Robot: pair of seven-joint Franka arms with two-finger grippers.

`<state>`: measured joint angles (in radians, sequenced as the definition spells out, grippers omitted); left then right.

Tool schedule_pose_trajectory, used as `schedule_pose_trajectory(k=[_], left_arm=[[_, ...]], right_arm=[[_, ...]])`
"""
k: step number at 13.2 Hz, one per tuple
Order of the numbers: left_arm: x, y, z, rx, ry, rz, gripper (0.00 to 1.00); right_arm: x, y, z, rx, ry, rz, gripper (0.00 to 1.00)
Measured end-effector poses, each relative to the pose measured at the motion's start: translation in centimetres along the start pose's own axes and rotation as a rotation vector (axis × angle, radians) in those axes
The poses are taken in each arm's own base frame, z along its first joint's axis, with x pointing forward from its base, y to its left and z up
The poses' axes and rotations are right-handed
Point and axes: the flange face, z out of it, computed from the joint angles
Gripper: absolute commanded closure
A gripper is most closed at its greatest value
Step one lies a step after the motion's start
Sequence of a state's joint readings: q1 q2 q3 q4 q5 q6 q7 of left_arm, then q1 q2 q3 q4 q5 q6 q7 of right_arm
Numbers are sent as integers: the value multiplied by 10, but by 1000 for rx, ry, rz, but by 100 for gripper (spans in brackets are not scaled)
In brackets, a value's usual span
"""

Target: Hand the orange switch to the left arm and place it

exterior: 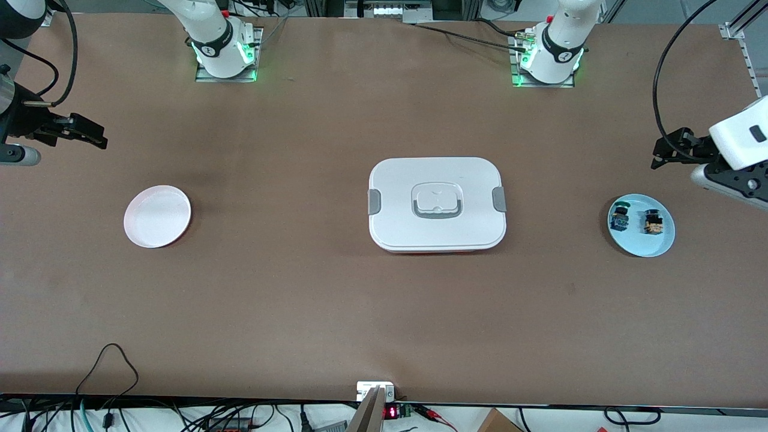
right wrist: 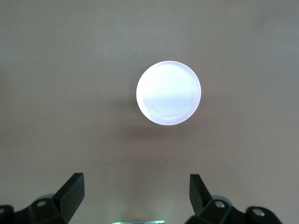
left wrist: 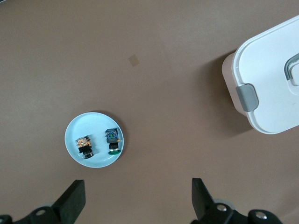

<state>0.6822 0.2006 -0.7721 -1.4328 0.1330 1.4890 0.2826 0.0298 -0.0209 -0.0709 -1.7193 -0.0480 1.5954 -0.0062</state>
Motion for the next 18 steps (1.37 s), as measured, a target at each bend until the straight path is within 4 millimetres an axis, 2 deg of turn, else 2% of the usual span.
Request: schedule_pose_trajectory(k=[3,6,10,11,16,18], left_arm=[[-12,-9,-6,-24,5,-69,0],[-28,-16,-1,-31,-16,-152,0],[-62,-61,9,-45,-40,-277,0],[-66,-66,13,-52,-46,-307,0],[-67,-68,39,-55,-41,-361,0],[-67,-64,38,-52,-34,-360,0]], right_arm=[[1,-5,-3,-1,8,-22,0],[1,-3,-15,-1,35,-19,0],[2,-3,-17,-1,38,-19,0],[2,-3,-17,-1,38,-19,0],[2,-3,-18,-1,40,-19,0],[2,-3,-21,-1,47,-19,0]])
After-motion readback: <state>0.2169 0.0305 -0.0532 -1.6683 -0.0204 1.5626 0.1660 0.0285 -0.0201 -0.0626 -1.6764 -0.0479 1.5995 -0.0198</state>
